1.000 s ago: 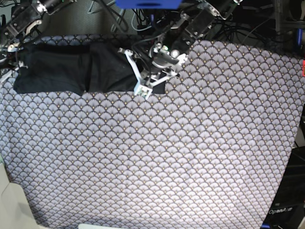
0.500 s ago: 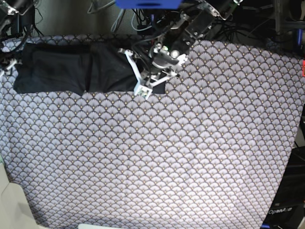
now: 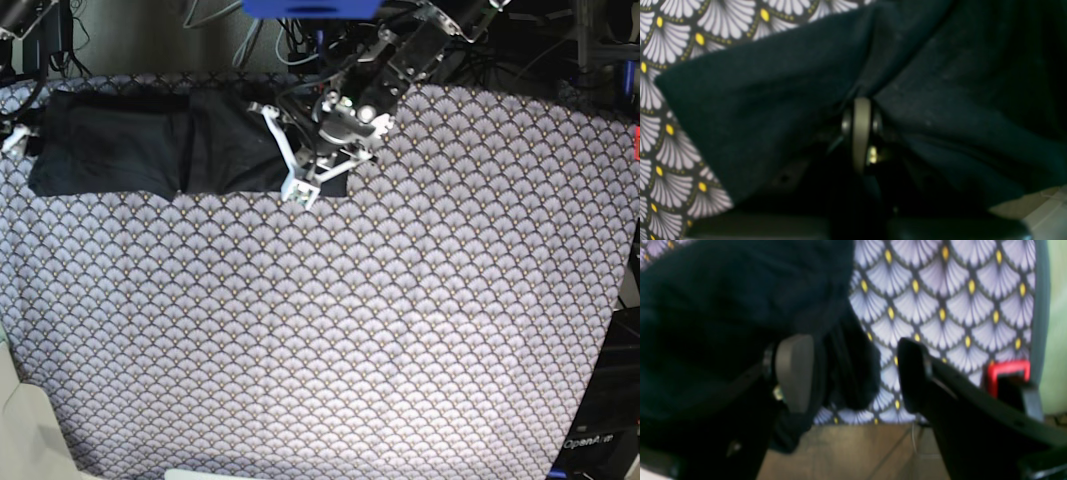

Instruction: Fold the T-shirt properly

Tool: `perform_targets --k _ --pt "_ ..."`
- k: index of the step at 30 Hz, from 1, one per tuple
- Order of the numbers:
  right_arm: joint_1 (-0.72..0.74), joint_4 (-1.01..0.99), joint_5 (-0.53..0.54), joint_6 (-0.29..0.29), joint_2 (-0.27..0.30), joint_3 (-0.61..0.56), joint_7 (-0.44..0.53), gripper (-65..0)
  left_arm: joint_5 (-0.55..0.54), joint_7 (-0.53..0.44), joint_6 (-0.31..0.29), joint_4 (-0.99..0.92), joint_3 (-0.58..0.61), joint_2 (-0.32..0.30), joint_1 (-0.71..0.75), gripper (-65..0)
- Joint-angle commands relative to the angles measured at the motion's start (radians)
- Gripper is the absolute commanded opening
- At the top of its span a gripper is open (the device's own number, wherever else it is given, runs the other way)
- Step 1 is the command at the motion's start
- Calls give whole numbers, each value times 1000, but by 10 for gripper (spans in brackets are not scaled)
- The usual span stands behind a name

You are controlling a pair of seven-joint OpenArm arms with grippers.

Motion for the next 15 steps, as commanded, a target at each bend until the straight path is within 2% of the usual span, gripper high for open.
perform_targets --k 1,6,11,15 --pt "11 16 18 -4 26 -10 15 -237 3 -2 2 14 -2 3 -6 -650" --pt "11 14 18 -4 22 -59 41 -239 3 -2 3 14 -2 3 -2 -650" --pt "11 13 18 -4 19 -67 46 -239 3 -2 5 16 -2 3 -1 -650" --pt "4 10 12 -4 2 -68 89 -239 3 0 5 19 -2 3 1 -650"
